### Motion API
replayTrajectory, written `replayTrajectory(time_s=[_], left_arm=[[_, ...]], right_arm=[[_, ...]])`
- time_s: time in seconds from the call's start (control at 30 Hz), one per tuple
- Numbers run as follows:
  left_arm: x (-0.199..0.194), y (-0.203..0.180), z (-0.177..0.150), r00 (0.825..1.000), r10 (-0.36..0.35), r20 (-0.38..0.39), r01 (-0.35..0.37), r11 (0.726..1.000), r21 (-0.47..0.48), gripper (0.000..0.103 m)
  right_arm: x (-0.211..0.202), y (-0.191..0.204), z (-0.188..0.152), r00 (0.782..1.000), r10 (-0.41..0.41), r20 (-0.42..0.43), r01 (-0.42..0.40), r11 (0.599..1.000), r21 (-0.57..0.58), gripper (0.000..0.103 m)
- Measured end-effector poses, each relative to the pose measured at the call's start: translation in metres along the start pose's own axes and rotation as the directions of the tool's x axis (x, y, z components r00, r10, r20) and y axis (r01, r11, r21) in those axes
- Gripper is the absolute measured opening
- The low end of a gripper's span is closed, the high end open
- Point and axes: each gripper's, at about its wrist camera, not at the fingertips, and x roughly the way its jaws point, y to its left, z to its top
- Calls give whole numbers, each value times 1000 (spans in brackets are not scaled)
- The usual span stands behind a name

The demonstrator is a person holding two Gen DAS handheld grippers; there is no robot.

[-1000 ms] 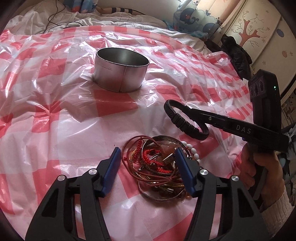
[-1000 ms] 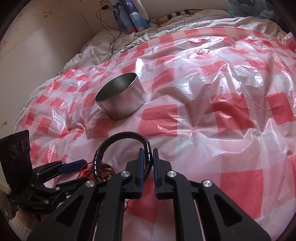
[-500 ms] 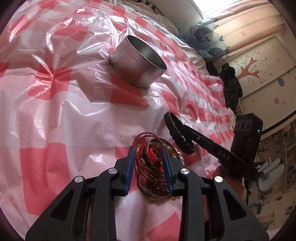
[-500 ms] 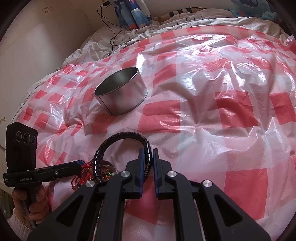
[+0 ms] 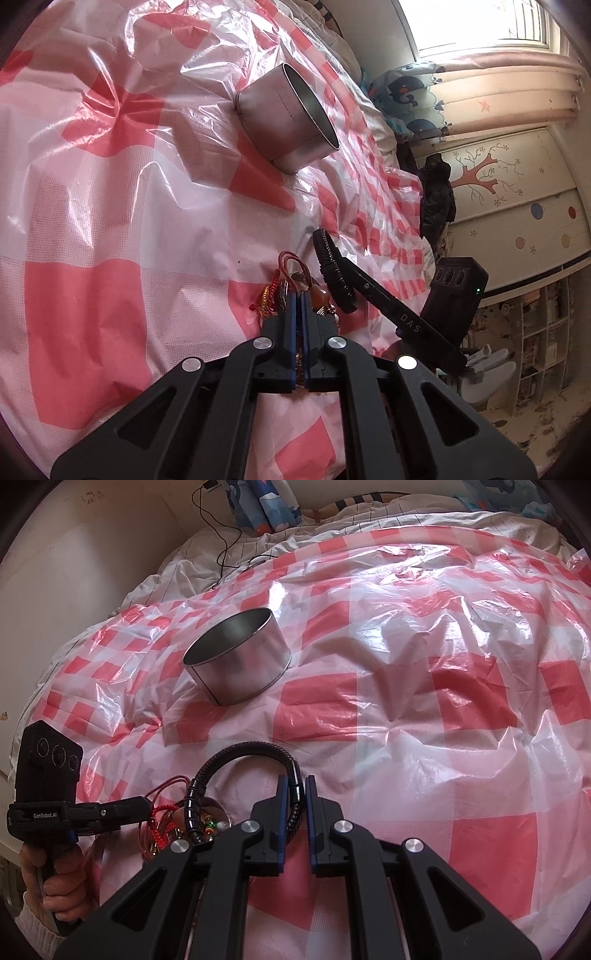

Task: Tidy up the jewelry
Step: 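Grasp red and gold bracelets with the left tool while the right tool holds the black bracelet, then carry both held bracelets over the silver tin and open both tools to drop them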

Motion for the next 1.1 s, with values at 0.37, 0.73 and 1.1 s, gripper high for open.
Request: replayTrajectory(time_s=[0.37, 0.73, 1.1], left_arm=[[-25, -31, 3, 992, 56, 116, -75, 984, 164, 1], [-41, -108, -7, 868, 311, 388, -478, 737, 478, 1], [-56, -123, 11, 801, 347, 487, -578, 658, 483, 1]], right_arm=[[-1, 2, 0, 1000, -1, 15, 1, 1000, -8, 10], [-28, 1, 7, 988, 3, 153, -1, 1000, -13, 10], [-50, 18, 13, 957, -12, 291, 41, 995, -92, 10]])
